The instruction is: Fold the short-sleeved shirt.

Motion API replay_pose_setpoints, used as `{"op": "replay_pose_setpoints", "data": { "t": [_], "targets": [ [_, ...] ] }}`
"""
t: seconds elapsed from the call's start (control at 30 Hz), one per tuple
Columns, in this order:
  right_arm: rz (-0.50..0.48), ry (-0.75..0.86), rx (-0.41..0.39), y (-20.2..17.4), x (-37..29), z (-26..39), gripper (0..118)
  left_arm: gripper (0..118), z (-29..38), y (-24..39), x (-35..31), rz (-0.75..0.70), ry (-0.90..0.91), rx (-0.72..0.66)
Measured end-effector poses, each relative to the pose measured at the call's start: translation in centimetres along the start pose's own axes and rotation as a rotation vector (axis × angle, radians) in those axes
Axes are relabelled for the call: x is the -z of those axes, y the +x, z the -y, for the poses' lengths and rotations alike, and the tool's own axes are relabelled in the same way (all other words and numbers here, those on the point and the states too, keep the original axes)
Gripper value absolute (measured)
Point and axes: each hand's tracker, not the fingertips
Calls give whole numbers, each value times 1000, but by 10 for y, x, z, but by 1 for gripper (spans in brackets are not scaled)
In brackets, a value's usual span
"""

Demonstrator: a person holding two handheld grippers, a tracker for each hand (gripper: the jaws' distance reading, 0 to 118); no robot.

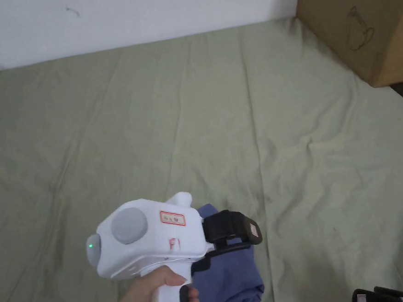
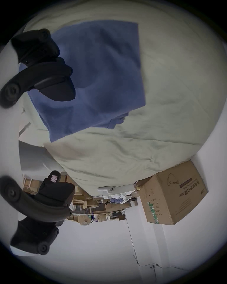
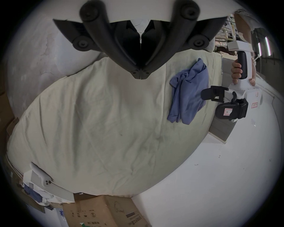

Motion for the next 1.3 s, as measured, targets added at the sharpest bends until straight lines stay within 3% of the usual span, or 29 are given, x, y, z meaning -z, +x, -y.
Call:
{"op": "replay_pose_setpoints", "data": {
  "t": [0.1, 0.13, 0.17, 0.23, 0.27, 0.4, 0.47, 0.6, 0.83, 1.07, 1.1, 1.13, 1.2, 1.23, 1.3],
  "targets": [
    [-4, 14, 10, 3, -4, 0, 0, 107, -5, -12, -23, -80, 69, -13],
    [-3, 17, 11, 4, -4, -1, 0, 104, -5, -19, -31, -98, 91, -26],
    [-5, 20, 10, 4, -4, -1, 0, 92, -5, -27, -37, -96, 122, -44],
    [-9, 18, 5, 4, -2, -2, 0, 30, -6, -36, -35, -96, 121, -58],
    [-9, 16, 6, 1, 1, -2, 0, 11, -5, -39, -31, -124, 117, -80],
    [-23, 10, 12, -2, 6, 0, 0, 9, 1, -40, 10, -141, 38, -11],
    [-33, 8, 17, -4, 5, 2, 0, 9, 12, -34, 34, -119, -36, -42],
    [-27, -2, 7, -5, 3, 5, 0, 6, 37, -5, 77, -149, -135, 118],
    [-22, -27, -30, -14, 4, -1, 0, 6, 66, 8, 61, 16, -192, 88],
    [-108, -98, -223, -65, 54, -25, 0, 6, 77, -42, -41, 113, 71, -50],
    [-122, -108, -259, -76, 63, -27, 0, 12, 77, -53, -54, 117, 100, -77],
    [-129, -121, -292, -87, 74, -30, 0, 29, 77, -66, -66, 114, 127, -105],
    [-146, -148, -350, -108, 98, -36, 0, 88, 79, -94, -84, 84, 167, -142],
    [-135, -161, -372, -118, 109, -38, 0, 99, 80, -107, -92, 40, 178, -178],
    [-134, -163, -450, -133, 129, -40, 0, 101, 83, -128, -102, -2, 218, -213]
  ]
}}
